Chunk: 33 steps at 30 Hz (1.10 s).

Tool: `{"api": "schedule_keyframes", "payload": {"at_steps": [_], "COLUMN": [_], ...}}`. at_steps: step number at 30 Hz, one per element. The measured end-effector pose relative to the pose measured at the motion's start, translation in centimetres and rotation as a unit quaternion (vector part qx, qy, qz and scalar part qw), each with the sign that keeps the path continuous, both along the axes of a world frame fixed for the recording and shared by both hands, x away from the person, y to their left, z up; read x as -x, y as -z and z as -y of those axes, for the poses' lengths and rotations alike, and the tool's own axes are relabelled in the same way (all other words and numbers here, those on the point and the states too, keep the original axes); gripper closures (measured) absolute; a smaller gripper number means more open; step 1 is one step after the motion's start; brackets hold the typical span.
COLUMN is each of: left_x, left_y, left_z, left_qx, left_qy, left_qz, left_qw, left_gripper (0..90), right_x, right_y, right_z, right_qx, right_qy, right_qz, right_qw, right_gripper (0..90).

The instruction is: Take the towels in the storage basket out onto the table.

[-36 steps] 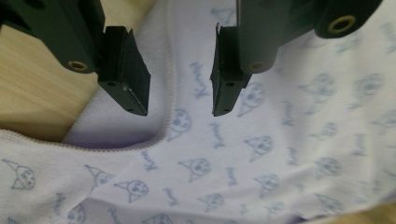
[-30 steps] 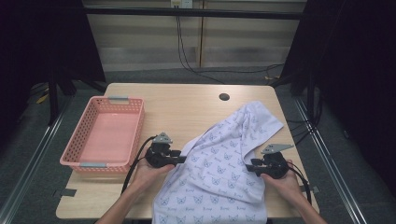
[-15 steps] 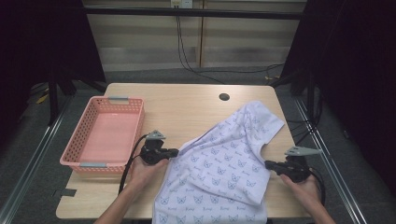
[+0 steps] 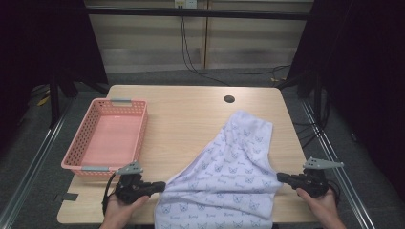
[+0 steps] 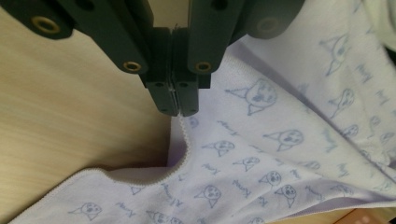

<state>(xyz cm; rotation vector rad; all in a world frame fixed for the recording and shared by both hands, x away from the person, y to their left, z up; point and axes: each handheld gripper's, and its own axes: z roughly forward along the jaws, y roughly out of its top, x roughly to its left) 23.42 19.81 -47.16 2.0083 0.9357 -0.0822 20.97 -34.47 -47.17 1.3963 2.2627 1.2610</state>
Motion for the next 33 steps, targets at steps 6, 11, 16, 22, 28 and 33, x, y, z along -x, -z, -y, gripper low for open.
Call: {"api": "schedule_keyframes", "payload": {"at_steps": [6, 11, 16, 22, 28, 33], "left_x": [0.5, -1.1, -4.9, -7.8, -7.1, -6.1], "left_y": [-0.9, -1.2, -0.6, 1.4, 2.6, 2.5], "left_z": [-1.1, 1.3, 6.2, 9.9, 9.8, 8.6], "left_qx": [0.023, 0.025, 0.007, -0.038, -0.083, -0.085], "left_qy": [0.001, 0.031, 0.062, 0.076, 0.090, 0.091], "left_qz": [0.030, 0.045, 0.035, 0.038, 0.037, 0.029], "left_qw": [0.9993, 0.9982, 0.9974, 0.9957, 0.9918, 0.9918], "left_gripper": [76.2, 69.4, 67.6, 63.2, 77.6, 86.7], "right_x": [1.5, 1.1, -1.0, -4.8, -6.4, -6.2], "right_y": [-0.1, -0.8, -0.9, 0.2, 1.4, 2.6], "right_z": [-1.1, -0.8, -1.8, -3.7, -4.9, -6.1], "right_qx": [0.011, 0.002, 0.006, 0.031, 0.050, 0.090], "right_qy": [-0.023, -0.014, -0.022, -0.034, -0.044, -0.055], "right_qz": [-0.018, 0.011, 0.020, 0.008, -0.005, -0.019], "right_qw": [0.9995, 0.9998, 0.9995, 0.9989, 0.9977, 0.9943], "right_gripper": [83.6, 63.9, 57.4, 53.2, 50.3, 52.0]}}
